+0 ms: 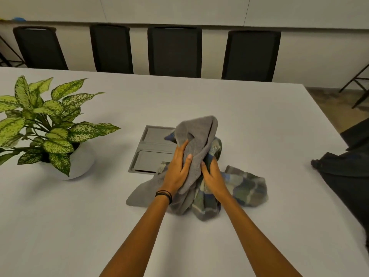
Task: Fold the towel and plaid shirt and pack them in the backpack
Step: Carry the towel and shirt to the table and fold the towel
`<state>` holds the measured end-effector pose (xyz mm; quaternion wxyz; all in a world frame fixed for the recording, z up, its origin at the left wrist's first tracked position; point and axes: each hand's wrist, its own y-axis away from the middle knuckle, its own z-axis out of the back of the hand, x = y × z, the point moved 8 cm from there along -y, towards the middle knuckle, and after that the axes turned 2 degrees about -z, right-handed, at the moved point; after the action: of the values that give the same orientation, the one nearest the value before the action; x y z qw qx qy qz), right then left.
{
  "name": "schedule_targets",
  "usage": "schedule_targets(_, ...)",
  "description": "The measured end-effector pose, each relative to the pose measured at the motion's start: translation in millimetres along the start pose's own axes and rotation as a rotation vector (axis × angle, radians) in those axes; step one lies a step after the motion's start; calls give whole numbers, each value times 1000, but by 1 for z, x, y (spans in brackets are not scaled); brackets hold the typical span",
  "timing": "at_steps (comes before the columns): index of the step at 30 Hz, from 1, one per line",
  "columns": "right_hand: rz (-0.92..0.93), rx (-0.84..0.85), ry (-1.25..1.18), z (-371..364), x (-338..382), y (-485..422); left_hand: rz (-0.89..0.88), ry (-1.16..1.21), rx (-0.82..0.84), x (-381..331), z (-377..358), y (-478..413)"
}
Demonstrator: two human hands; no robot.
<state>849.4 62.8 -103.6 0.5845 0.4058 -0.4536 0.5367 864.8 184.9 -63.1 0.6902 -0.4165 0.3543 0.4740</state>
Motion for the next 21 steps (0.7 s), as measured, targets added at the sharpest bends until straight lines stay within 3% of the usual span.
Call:
schedule_targets(5,-134,127,164,-17,-71,10,119,-175,188,50,-21,21)
schedule_targets(9,-112,177,218,-12,-89,30,214,-455,271,84,-25,30)
schedule_targets(11,-93,95,216,4,-89,40,242,-592,246,87,-19,32)
schedule_targets(14,-84,-207,305,43,-100,58,164,-675,206,74,-16,39)
schedule_targets(17,-294,-470,393,76,-128,80,13,-674,183,57,-22,53)
schedule_targets(19,-484,-510,353,87,-147,91,-88,-724,238,55,-35,67)
schedule_targets(21,-554,-444,285,88,-157,93,-151,-792,294,61,-46,80)
